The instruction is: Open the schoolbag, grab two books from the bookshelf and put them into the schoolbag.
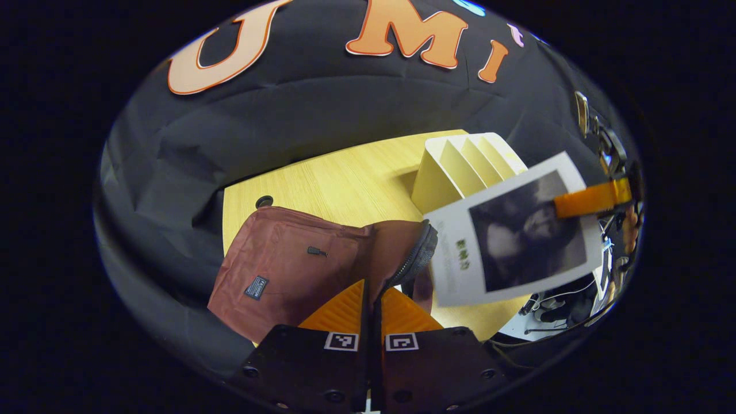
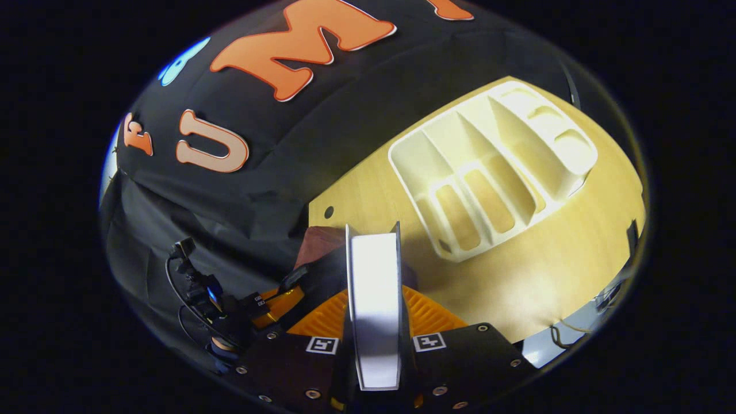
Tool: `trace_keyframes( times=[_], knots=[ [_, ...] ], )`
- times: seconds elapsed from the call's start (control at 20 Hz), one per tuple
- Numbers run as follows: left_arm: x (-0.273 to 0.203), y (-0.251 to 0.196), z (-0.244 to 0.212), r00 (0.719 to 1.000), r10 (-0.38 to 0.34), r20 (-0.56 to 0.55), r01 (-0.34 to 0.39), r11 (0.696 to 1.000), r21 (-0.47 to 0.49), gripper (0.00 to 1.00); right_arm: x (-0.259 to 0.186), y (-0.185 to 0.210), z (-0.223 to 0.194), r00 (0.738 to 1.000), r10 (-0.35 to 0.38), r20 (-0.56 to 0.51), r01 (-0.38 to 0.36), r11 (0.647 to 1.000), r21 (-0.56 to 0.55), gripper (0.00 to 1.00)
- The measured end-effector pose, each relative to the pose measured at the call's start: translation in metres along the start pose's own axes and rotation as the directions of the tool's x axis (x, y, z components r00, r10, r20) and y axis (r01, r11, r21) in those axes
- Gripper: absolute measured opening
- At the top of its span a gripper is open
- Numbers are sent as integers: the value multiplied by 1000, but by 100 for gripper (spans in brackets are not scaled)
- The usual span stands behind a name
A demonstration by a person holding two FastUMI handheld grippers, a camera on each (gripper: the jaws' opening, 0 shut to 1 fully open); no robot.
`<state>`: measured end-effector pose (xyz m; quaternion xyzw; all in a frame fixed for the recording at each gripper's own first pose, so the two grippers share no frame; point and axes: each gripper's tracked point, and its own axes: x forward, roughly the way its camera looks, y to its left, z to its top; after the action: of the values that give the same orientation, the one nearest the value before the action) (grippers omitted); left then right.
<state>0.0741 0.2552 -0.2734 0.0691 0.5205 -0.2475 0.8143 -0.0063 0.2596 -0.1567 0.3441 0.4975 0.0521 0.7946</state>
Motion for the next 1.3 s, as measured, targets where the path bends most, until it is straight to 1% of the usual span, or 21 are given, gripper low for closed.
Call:
trace_keyframes(
  times=[0.15,0.3,0.4,0.55,0.8,0.9,1.05,1.2,1.25,1.3],
  knots=[
    [-10,4,7,1000,9,14,-9,1000,2,3,32,11,-21,998,54,-10,-54,997,50,32],
    [-20,7,12,1000,12,26,-11,1000,-4,3,63,34,-36,992,125,0,-125,989,74,32],
    [-22,4,14,999,9,33,-9,1000,1,3,84,47,-45,987,161,14,-161,984,78,33],
    [-29,-2,15,999,0,40,-1,1000,24,3,114,58,-61,983,183,17,-184,980,74,32],
    [-34,-9,14,999,-8,44,4,997,73,3,156,71,-77,968,247,41,-250,952,179,32],
    [-35,-14,14,999,-16,39,12,996,91,3,171,72,-79,963,264,54,-269,944,191,32],
    [-33,-23,11,999,-26,31,21,992,125,3,197,74,-78,966,246,83,-257,949,180,33],
    [-30,-30,7,999,-32,16,30,991,133,3,221,79,-83,970,226,91,-238,960,148,37],
    [-28,-28,8,999,-29,14,27,992,127,3,228,77,-92,979,195,57,-201,971,132,38],
    [-26,-24,7,1000,-21,15,19,993,118,3,233,73,-101,987,159,29,-161,980,116,42]
  ],
)
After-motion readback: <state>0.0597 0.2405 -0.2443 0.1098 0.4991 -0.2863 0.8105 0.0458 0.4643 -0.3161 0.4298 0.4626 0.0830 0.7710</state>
